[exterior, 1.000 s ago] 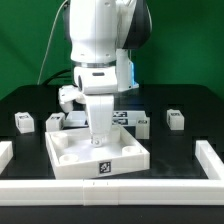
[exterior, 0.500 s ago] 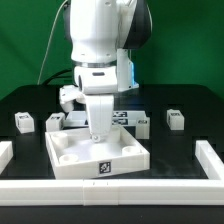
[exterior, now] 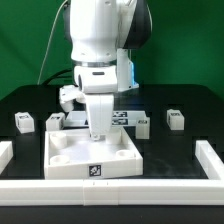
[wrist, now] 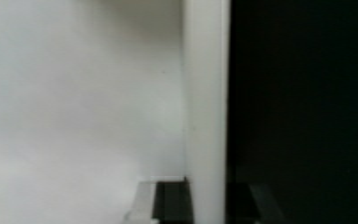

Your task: Assemble one leg

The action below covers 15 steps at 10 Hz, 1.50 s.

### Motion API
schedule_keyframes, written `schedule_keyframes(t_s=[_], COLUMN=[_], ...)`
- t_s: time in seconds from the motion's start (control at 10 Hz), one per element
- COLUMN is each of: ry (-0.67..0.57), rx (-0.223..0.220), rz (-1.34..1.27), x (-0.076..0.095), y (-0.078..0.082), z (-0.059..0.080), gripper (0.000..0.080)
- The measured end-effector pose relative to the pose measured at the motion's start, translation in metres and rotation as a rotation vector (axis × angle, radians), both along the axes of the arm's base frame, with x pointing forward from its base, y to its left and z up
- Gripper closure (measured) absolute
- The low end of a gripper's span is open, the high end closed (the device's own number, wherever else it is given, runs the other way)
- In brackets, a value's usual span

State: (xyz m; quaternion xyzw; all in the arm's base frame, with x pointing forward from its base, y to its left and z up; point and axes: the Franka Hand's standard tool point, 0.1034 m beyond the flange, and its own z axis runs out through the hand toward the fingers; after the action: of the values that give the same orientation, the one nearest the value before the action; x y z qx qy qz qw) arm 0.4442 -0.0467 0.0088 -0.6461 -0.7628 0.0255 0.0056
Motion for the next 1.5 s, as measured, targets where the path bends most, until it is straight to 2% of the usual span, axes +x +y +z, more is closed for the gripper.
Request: schedule_keyframes(t_s=[0.3,0.6,1.2,1.5], ry=[-0.001,-0.013,-0.048,-0.035], rx=[0.000,0.005,0.034,0.033], rz=[-0.010,-0.073,-0.195,-0.209], x=[0.000,0.009,0.052,0.058], y=[0.002,0.025,0.108,0.134], z=[0.000,0.001,0.000,0.000], gripper=[0.0738,0.0738,0.0738,0.0738])
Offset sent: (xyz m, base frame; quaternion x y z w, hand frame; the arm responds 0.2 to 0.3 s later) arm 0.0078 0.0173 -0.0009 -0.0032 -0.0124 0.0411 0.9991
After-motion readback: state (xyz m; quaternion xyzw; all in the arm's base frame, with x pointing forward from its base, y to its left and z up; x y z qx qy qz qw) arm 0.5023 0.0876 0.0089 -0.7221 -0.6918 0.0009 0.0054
